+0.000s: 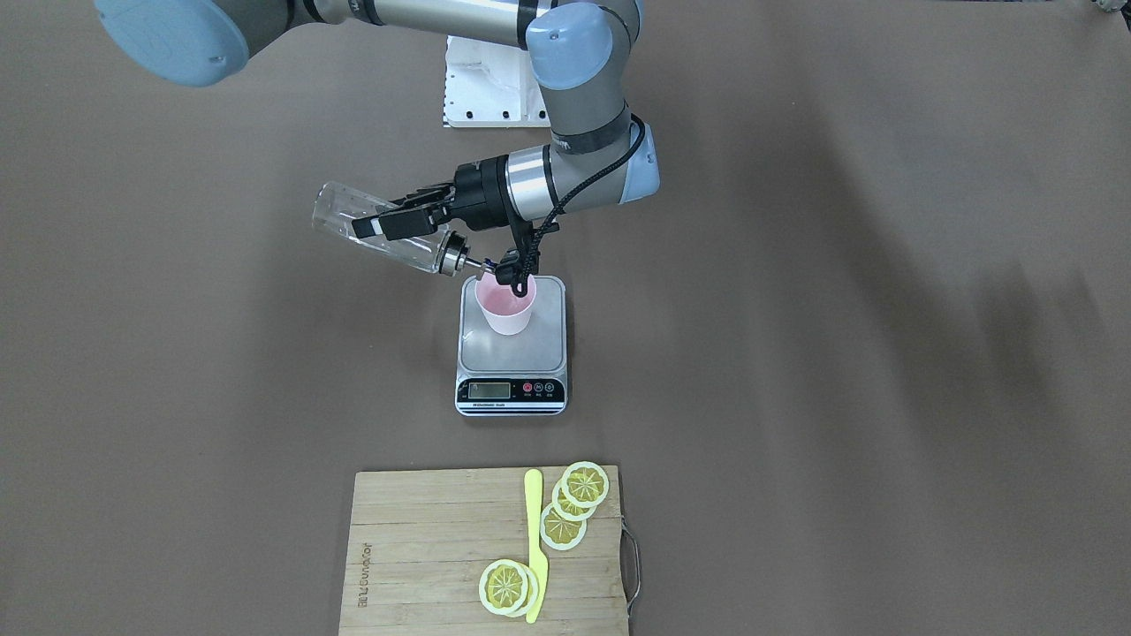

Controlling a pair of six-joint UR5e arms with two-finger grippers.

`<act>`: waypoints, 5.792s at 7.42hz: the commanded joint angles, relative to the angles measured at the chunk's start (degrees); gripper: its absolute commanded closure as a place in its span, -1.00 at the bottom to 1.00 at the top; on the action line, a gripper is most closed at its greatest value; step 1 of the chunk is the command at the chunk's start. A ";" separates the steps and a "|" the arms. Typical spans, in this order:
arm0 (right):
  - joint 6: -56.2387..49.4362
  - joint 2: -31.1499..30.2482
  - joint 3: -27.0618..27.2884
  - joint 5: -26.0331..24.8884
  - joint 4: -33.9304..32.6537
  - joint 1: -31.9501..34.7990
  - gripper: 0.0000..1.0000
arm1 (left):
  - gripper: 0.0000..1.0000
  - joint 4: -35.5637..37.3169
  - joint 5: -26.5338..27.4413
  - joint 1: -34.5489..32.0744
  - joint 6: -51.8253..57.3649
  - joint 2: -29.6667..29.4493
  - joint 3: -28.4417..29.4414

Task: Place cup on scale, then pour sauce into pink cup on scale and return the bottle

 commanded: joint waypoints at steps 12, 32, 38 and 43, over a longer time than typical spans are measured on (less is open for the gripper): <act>0.93 0.39 -0.61 0.38 0.14 0.03 1.00 | -0.96 0.00 -1.08 0.00 -0.09 0.00 -0.35; -23.38 -30.43 48.85 4.75 24.88 9.85 1.00 | -0.96 -0.09 -1.61 -0.97 -0.27 -1.05 -2.55; -30.00 -42.74 49.58 24.69 50.28 21.37 1.00 | -0.96 -0.09 -1.61 -0.97 -0.62 -1.23 -4.13; -31.59 -52.16 48.27 41.65 72.08 26.74 1.00 | -0.96 -0.09 -1.61 -0.97 -0.44 -1.23 -4.39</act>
